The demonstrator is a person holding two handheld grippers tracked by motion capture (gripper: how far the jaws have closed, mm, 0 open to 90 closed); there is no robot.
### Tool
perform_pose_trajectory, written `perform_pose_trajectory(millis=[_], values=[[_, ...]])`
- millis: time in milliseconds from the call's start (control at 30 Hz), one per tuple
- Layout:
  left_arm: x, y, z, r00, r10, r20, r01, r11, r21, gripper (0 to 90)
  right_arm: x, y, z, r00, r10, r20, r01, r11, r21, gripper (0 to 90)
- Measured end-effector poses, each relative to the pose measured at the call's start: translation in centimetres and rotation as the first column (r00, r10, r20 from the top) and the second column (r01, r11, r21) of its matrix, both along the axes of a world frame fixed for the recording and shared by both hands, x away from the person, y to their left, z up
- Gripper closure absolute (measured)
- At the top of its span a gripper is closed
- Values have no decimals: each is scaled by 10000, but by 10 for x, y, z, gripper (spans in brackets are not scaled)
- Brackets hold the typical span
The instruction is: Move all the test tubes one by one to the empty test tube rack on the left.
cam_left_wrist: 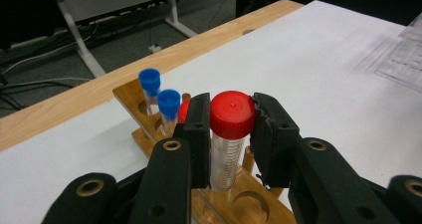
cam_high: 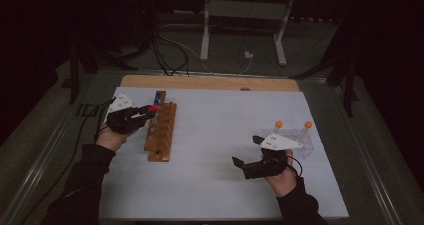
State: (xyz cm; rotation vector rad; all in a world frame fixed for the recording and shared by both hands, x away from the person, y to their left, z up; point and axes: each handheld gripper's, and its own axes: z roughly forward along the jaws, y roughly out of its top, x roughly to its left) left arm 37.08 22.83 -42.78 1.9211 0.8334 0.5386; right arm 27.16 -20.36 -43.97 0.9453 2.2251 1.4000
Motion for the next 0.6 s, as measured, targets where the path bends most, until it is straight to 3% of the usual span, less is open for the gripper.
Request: perform_pose_trajectory(millis=[333,600], values=[[3,-1,-14,9996,86,-255,-86,10000,10,717,0,-1,0,10000,3,-14,-3,10000,13,0],[3,-2,-16,9994,73,-339,-70,9999,98,716,0,-1,0,10000,32,-39,-32,10000,35,0]])
